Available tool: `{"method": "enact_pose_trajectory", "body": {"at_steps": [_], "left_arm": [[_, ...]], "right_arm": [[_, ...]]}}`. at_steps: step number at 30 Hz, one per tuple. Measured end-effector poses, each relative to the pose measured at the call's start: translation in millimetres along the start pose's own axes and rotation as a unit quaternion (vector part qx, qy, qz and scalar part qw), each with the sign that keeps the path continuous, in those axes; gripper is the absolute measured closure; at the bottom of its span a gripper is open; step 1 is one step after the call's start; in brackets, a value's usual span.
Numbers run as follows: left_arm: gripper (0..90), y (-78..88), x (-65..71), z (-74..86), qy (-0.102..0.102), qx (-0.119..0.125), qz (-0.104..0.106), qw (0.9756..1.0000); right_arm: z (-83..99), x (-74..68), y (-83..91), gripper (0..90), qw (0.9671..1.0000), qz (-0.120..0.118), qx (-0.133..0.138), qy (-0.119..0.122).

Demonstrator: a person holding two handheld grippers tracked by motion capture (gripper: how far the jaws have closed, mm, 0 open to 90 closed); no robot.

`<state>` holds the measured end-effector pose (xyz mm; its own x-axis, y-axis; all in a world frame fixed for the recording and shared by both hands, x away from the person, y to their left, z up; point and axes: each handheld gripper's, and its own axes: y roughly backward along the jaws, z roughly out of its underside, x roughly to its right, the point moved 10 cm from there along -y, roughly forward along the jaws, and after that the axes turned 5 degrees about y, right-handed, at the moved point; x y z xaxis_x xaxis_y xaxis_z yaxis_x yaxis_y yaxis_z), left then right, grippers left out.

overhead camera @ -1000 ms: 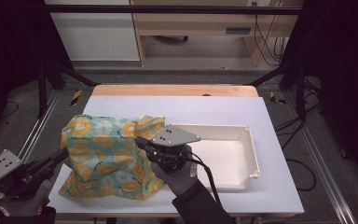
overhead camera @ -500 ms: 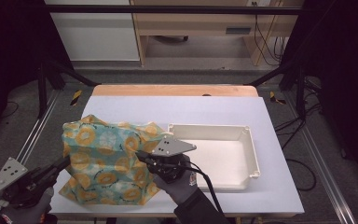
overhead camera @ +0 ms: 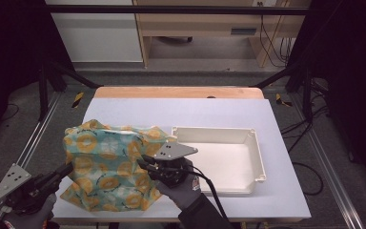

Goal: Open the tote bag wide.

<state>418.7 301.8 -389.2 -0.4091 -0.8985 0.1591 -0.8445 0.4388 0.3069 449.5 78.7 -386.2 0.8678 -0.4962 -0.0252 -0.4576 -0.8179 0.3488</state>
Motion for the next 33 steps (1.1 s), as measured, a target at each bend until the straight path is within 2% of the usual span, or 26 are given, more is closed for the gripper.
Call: {"method": "enact_pose_trajectory", "body": {"at_steps": [2,3,4,5,6,8,9,11,13,14,15,16,17,18,19,22,27,28,30,31,32,33], "left_arm": [[90.0,-0.5,-0.5,0.3,0.001,-0.001,0.000,1.0000],[90.0,-0.7,-0.5,0.4,0.001,-0.001,0.000,1.0000],[90.0,-1.1,-0.4,0.6,0.001,-0.002,0.000,1.0000],[90.0,-1.3,-0.2,0.7,0.001,-0.002,0.001,1.0000],[90.0,-1.3,-0.1,0.7,0.001,-0.002,0.001,1.0000],[90.0,-1.4,-0.2,0.7,0.001,-0.002,0.001,1.0000],[90.0,-1.4,-0.3,0.8,0.001,-0.003,0.001,1.0000],[90.0,-1.6,-0.6,1.1,0.002,-0.004,0.002,1.0000],[90.0,-2.0,-1.2,1.5,0.003,-0.005,0.001,1.0000],[90.0,-2.1,-1.5,1.7,0.003,-0.005,0.001,1.0000],[90.0,-2.1,-2.1,1.9,0.005,-0.005,0.001,1.0000],[90.0,-2.1,-2.1,1.9,0.005,-0.005,0.001,1.0000],[90.0,-1.9,-2.3,1.9,0.005,-0.005,0.001,1.0000],[90.0,-1.8,-2.4,1.8,0.005,-0.005,0.001,1.0000],[90.0,-1.9,-2.1,1.8,0.005,-0.005,0.001,1.0000],[90.0,-2.3,-1.7,1.9,0.005,-0.006,0.001,1.0000],[90.0,-2.1,-1.9,1.8,0.005,-0.005,0.000,1.0000],[90.0,-1.9,-2.1,1.6,0.005,-0.005,0.000,1.0000],[90.0,-1.8,-2.2,1.6,0.005,-0.005,0.001,1.0000],[90.0,-1.8,-2.3,1.6,0.006,-0.005,0.001,1.0000],[90.0,-1.6,-2.6,1.5,0.006,-0.005,0.002,1.0000],[90.0,-1.6,-2.6,1.5,0.006,-0.005,0.002,1.0000]], "right_arm": [[-18.9,2.9,12.4,73.5,0.9996,0.006,0.029,0.003],[-18.9,2.9,12.4,73.5,0.9996,0.006,0.029,0.003],[-33.0,6.1,19.8,70.6,0.9987,0.015,0.049,0.007],[-33.0,6.1,19.8,70.6,0.9987,0.015,0.049,0.007],[-44.1,10.1,22.6,65.9,0.9979,0.026,0.058,0.011],[-50.7,16.9,20.2,59.0,0.9972,0.041,0.060,0.015],[-50.7,16.9,20.2,59.0,0.9972,0.041,0.060,0.015],[-52.4,25.8,11.0,54.2,0.9972,0.049,0.056,0.007],[-50.5,26.7,6.9,53.7,0.9978,0.045,0.049,0.004],[-44.8,26.6,0.2,58.6,0.9986,0.041,0.033,0.005],[-42.4,26.0,-1.8,63.3,0.9987,0.042,0.028,0.008],[-40.2,25.6,-2.3,71.8,0.9986,0.045,0.024,0.010],[-40.2,25.6,-2.3,71.8,0.9986,0.045,0.024,0.010],[-38.0,23.3,-0.9,85.9,0.9988,0.043,0.021,0.012],[-38.3,22.2,0.8,90.0,0.9988,0.042,0.023,0.013],[-43.6,16.3,8.4,90.0,0.9986,0.031,0.037,0.023],[-51.4,13.2,14.4,90.0,0.9979,0.032,0.048,0.030],[-55.0,18.1,13.2,76.3,0.9972,0.042,0.055,0.029],[-54.9,24.8,9.1,64.5,0.9972,0.046,0.054,0.022],[-54.9,24.8,9.1,64.5,0.9972,0.046,0.054,0.022],[-52.2,31.9,4.3,53.6,0.9969,0.055,0.050,0.024],[-52.2,31.9,4.3,53.6,0.9969,0.055,0.050,0.024]]}}
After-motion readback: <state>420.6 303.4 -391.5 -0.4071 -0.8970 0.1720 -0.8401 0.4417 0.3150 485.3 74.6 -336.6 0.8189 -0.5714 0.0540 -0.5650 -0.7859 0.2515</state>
